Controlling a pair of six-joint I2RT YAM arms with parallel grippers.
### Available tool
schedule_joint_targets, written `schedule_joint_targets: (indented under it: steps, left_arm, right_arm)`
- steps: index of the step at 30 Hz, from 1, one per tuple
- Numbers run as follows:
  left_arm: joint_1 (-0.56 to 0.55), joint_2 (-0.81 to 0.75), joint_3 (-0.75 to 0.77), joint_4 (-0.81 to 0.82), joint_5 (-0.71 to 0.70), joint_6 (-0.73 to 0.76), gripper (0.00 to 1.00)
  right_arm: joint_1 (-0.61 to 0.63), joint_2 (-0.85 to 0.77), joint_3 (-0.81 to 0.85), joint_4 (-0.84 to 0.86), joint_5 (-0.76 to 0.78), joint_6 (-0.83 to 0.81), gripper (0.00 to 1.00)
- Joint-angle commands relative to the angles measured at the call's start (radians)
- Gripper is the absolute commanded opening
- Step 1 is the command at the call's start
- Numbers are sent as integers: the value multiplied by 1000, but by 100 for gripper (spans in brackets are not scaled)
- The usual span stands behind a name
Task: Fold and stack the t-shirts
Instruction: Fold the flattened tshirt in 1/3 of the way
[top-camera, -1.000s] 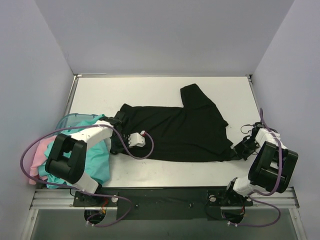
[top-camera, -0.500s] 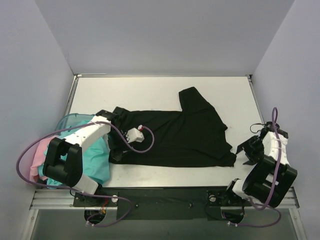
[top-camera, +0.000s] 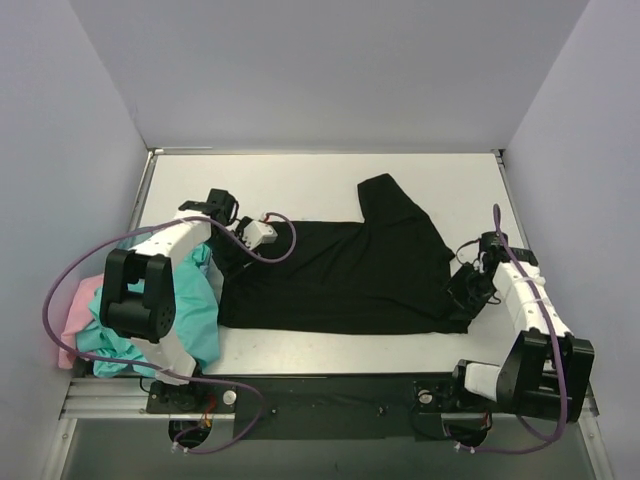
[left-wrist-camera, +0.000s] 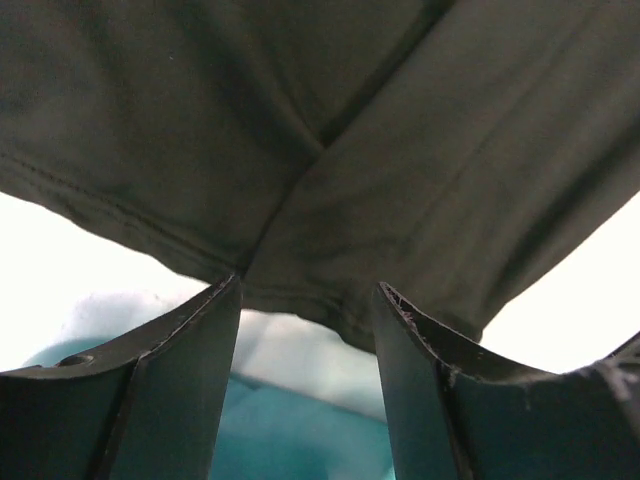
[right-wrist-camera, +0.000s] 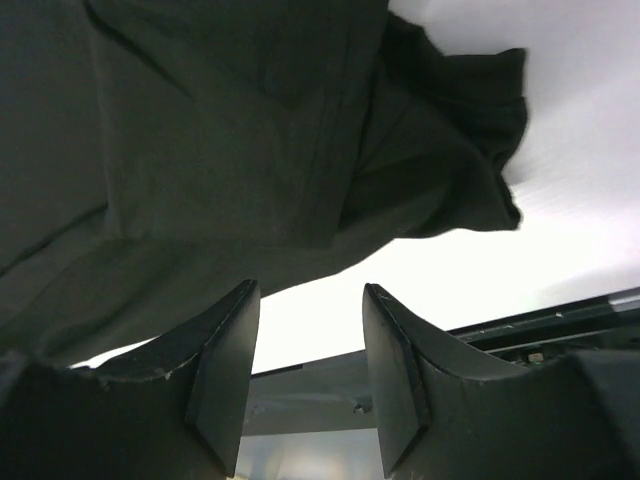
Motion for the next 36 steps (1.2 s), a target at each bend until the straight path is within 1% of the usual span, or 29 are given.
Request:
schedule_joint_targets:
  steps: [1, 4, 6, 8, 9, 10, 11, 12, 13, 14, 15, 16, 18, 21, 23, 25, 27, 29, 33, 35, 36]
  left_arm:
    - [11, 51, -14, 130, -24, 40, 66]
    - [14, 100, -44, 184, -55, 34, 68]
    - [12, 109, -55, 212, -58, 30, 66]
    - [14, 105, -66, 221, -42, 25, 51]
    - [14, 106, -67, 221, -33, 22, 39]
    - [14, 105, -68, 220, -26, 19, 33]
    - [14, 105, -68, 213, -16, 17, 22]
    - [14, 105, -68, 212, -15, 17, 17]
    - [12, 103, -69, 209, -12, 14, 10]
    - [14, 100, -71, 207, -12, 16, 6]
    - [14, 102, -72, 209, -15, 14, 3]
    - [12, 100, -74, 207, -16, 11, 2]
    - [12, 95, -74, 204, -21, 7, 1]
    - [14, 94, -55, 190, -15, -4, 1]
    - [14, 94, -43, 187, -12, -12, 1]
    - [12, 94, -34, 187, -13, -16, 1]
    - [14, 94, -31, 190, -19, -18, 1]
    - [14, 91, -31, 190, -24, -15, 1]
    - [14, 85, -31, 189, -32, -10, 1]
    - [14, 82, -31, 189, -35, -13, 1]
    - [12, 79, -31, 187, -35, -15, 1]
  right_arm:
    - [28, 68, -52, 48, -80, 73, 40]
    - [34, 111, -61, 66, -45, 73, 40]
    - [31, 133, -55, 69, -4, 55, 41]
    - [30, 153, -38, 92, 12, 40, 41]
    - [30, 171, -28, 102, 10, 43, 41]
    - [31, 182, -22, 118, -3, 43, 41]
    - [33, 203, -14, 128, -11, 47, 39]
    - [33, 215, -12, 143, -32, 49, 37]
    - [34, 238, -11, 146, -46, 50, 31]
    - [34, 249, -9, 148, -49, 49, 28]
    - [34, 258, -8, 145, -51, 46, 17]
    - [33, 260, -6, 140, -49, 41, 7]
    - [36, 246, 12, 123, -45, 35, 0]
    - [69, 225, 93, 56, 2, 18, 0]
    - [120, 235, 162, 16, 41, 1, 0]
    - [164, 269, 216, -5, 47, -5, 0]
    - [229, 320, 265, -18, 52, -9, 0]
    - [266, 372, 317, -19, 59, -19, 0]
    - [321, 507, 484, -35, 55, -68, 0]
    - [342, 594, 553, -46, 55, -84, 0]
    - [347, 613, 578, -50, 61, -92, 0]
